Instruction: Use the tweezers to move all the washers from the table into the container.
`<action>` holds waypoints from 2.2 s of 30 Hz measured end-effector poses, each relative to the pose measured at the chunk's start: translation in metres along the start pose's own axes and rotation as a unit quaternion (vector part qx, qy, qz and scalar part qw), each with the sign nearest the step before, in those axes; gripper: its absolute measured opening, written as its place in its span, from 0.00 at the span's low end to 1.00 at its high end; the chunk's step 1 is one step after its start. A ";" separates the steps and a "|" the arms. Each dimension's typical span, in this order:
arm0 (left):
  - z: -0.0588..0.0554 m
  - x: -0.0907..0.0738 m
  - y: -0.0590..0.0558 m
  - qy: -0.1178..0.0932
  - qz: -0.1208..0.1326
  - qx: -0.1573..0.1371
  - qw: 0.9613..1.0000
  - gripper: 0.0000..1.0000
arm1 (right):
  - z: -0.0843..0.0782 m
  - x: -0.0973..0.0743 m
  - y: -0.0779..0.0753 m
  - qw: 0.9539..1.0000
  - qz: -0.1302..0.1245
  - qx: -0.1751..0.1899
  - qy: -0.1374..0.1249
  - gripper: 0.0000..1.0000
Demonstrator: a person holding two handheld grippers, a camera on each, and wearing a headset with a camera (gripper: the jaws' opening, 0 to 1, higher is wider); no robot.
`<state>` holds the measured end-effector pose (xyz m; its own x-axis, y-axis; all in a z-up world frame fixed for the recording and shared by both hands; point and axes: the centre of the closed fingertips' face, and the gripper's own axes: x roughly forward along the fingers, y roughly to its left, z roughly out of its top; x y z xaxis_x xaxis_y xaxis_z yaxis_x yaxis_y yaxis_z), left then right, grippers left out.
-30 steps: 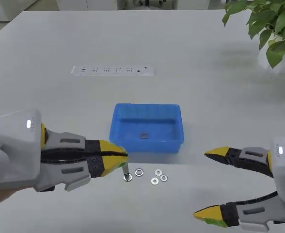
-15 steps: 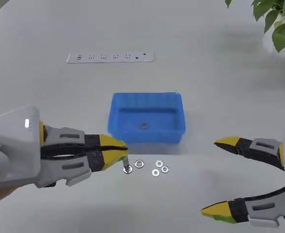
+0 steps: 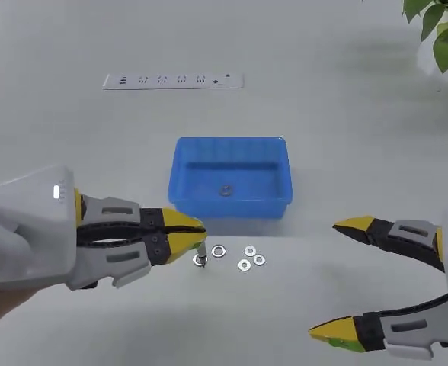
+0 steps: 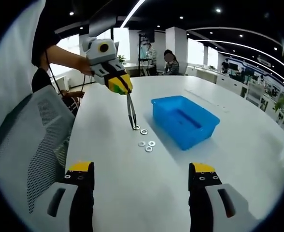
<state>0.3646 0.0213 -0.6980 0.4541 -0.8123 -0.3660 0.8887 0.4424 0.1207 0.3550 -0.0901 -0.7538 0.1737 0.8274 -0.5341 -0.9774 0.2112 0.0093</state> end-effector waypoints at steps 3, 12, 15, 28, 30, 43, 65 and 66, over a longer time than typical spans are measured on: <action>-0.001 -0.001 0.001 -0.004 -0.002 -0.011 1.000 0.05 | 0.001 0.001 0.001 1.000 0.002 0.003 -0.002 0.81; -0.003 -0.004 0.013 -0.002 0.009 -0.054 0.999 0.05 | 0.023 0.023 0.007 0.999 0.040 -0.017 -0.013 0.80; -0.002 -0.002 0.010 -0.002 -0.001 -0.056 0.998 0.05 | 0.035 0.037 0.011 0.997 0.065 -0.027 -0.020 0.78; -0.004 -0.004 0.013 0.002 -0.002 -0.070 0.998 0.05 | 0.069 0.102 0.020 0.986 0.158 -0.037 -0.031 0.59; -0.004 -0.005 0.014 0.001 -0.001 -0.072 0.997 0.05 | 0.065 0.110 0.021 0.984 0.172 -0.034 -0.018 0.57; -0.005 -0.004 0.014 -0.001 -0.012 -0.088 0.996 0.05 | 0.063 0.127 0.028 0.976 0.212 -0.050 0.003 0.30; -0.011 -0.006 0.009 0.018 -0.021 -0.086 0.996 0.05 | 0.061 0.132 0.026 0.969 0.213 -0.124 0.025 0.11; -0.011 -0.005 0.009 0.017 -0.021 -0.086 0.996 0.05 | 0.061 0.132 0.026 0.968 0.212 -0.128 0.024 0.11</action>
<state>0.3694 0.0340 -0.7055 0.4121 -0.8189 -0.3996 0.8812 0.4697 -0.0538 0.3598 0.0560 -0.7725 -0.2498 0.7846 -0.5674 -0.9584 -0.2838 0.0294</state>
